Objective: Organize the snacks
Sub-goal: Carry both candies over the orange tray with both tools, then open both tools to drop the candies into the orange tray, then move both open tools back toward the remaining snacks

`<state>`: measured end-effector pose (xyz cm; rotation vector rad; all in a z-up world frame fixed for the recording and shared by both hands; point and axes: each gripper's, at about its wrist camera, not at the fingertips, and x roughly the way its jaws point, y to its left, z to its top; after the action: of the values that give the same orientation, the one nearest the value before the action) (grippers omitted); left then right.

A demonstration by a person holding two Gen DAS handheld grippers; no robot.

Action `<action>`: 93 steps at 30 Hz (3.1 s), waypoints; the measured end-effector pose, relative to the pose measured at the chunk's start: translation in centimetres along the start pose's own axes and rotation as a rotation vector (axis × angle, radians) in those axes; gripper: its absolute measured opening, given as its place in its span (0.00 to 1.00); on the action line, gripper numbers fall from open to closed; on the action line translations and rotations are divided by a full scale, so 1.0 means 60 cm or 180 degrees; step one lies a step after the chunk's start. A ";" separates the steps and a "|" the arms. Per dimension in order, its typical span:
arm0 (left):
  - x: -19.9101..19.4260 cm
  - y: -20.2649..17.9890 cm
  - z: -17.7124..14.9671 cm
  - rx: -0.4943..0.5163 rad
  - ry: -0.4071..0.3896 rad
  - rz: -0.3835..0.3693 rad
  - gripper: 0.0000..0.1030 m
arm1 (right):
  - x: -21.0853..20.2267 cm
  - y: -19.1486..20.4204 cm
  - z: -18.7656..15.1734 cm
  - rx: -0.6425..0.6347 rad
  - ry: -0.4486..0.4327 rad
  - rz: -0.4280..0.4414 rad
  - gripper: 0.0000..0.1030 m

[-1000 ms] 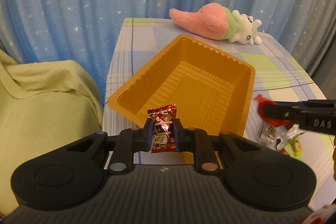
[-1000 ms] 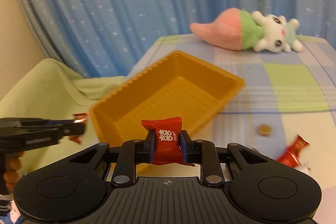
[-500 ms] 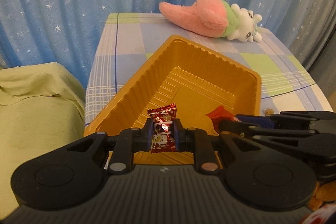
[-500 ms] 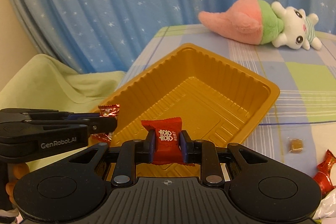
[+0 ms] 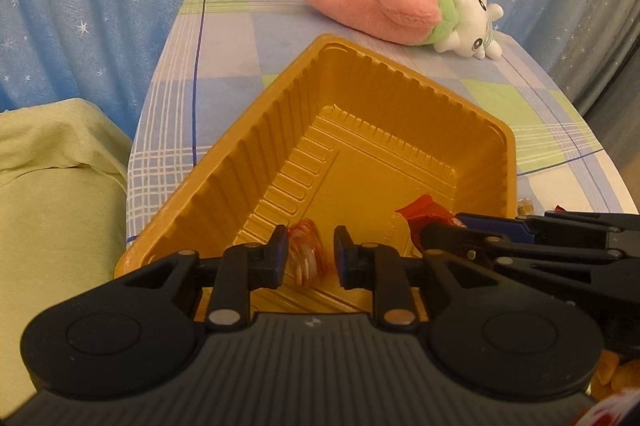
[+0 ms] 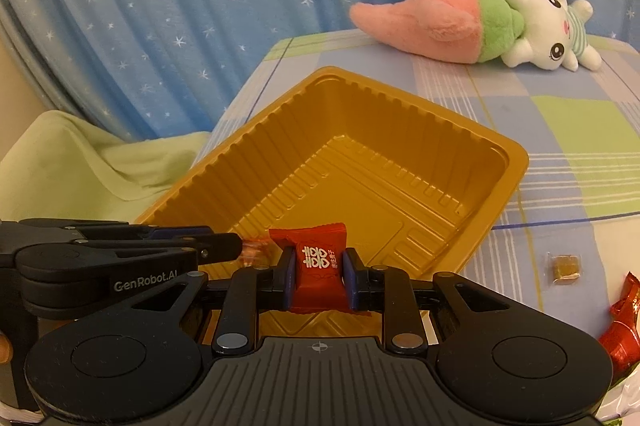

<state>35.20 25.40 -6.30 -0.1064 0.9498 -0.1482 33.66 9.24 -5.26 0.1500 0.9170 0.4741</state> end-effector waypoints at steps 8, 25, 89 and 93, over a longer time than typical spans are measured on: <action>-0.026 0.021 -0.011 -0.0092 -0.0019 0.0018 0.30 | -0.001 0.004 0.001 0.0023 -0.0005 -0.0017 0.24; -0.088 0.023 -0.044 -0.0135 -0.0133 0.0010 0.43 | -0.041 0.025 -0.014 -0.0039 -0.0114 0.0067 0.57; -0.099 -0.276 -0.256 0.0325 -0.0102 0.0131 0.61 | -0.313 -0.268 -0.245 0.0400 0.0232 -0.0285 0.72; -0.076 -0.280 -0.245 0.0374 -0.0112 0.0198 0.54 | -0.313 -0.281 -0.246 0.0458 0.0230 -0.0338 0.72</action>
<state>19.22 9.28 -8.52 0.0287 0.9063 -0.1440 17.88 -15.35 -5.99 0.2148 1.0249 0.3167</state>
